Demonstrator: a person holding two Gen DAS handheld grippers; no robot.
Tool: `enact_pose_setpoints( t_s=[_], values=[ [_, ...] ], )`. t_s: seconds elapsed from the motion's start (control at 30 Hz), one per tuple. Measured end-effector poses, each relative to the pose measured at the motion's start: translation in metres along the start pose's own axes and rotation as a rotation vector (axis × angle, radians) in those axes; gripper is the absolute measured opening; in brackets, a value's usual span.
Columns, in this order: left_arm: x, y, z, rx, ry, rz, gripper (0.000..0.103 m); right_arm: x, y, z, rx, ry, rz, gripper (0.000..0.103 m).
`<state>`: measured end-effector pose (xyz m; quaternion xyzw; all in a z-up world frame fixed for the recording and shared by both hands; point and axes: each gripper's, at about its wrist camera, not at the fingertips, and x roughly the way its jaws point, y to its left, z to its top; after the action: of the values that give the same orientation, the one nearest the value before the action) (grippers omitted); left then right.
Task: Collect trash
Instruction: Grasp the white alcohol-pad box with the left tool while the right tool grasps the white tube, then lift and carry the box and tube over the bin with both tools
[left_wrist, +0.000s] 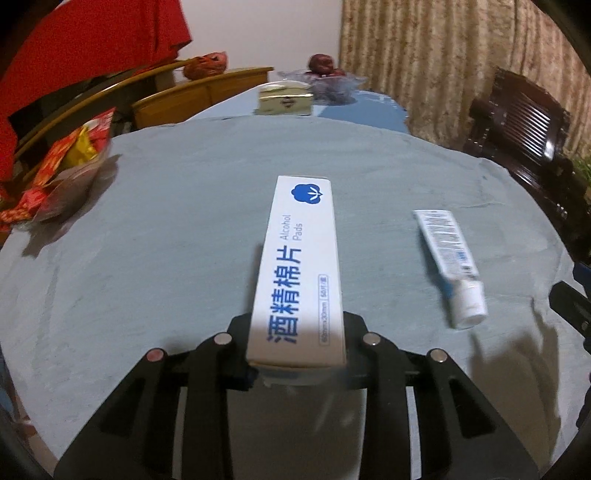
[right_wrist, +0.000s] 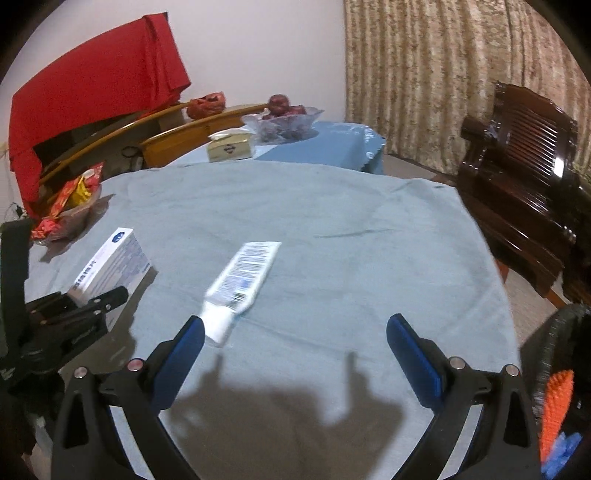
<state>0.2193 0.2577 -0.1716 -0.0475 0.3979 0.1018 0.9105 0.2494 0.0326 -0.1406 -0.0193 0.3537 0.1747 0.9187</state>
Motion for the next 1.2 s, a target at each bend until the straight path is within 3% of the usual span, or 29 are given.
enact_pose_setpoints(
  t_s=[0.4,0.7,0.93,1.2],
  values=[
    [-0.005,0.036,-0.011,-0.042,0.013,0.033,0.03,0.051,0.039,-0.003,-0.022,0.082,-0.037,0.095],
    [-0.006,0.038,-0.016,-0.046,0.024,0.028,0.03,0.071,0.041,-0.007,0.004,0.157,-0.025,0.071],
    [-0.01,0.03,-0.015,-0.045,0.018,0.013,0.03,0.063,0.038,-0.006,0.014,0.182,0.063,0.03],
    [-0.019,0.013,-0.017,-0.027,0.011,-0.013,0.03,0.035,0.025,-0.012,0.011,0.162,0.091,0.03]
  ],
)
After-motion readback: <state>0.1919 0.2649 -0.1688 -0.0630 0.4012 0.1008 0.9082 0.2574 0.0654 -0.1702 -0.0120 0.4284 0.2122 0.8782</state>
